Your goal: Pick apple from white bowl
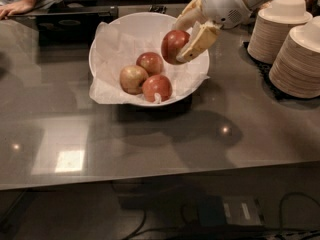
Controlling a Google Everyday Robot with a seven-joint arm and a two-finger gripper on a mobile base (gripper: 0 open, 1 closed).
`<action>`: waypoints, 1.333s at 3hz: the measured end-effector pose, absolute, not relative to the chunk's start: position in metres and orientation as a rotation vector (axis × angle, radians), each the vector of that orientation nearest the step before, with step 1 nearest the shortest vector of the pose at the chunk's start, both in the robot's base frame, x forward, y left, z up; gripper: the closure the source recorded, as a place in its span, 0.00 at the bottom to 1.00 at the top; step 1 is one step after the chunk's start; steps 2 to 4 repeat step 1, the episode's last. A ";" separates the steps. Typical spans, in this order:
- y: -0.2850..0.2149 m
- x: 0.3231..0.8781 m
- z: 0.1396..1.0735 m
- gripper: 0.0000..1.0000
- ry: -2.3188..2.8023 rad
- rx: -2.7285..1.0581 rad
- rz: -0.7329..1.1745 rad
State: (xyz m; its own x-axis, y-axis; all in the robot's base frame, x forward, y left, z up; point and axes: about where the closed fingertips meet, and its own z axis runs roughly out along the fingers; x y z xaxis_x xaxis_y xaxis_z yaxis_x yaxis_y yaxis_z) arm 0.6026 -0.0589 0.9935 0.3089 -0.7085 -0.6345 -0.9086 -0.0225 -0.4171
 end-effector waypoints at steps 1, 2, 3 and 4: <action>-0.059 0.603 0.994 1.00 1.453 -1.782 0.317; -0.059 0.603 0.994 1.00 1.453 -1.782 0.317; -0.059 0.603 0.994 1.00 1.453 -1.782 0.317; -0.059 0.603 0.994 1.00 1.453 -1.782 0.317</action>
Offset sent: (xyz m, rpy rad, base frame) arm 0.0000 0.0000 0.0000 0.0000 0.0000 0.0000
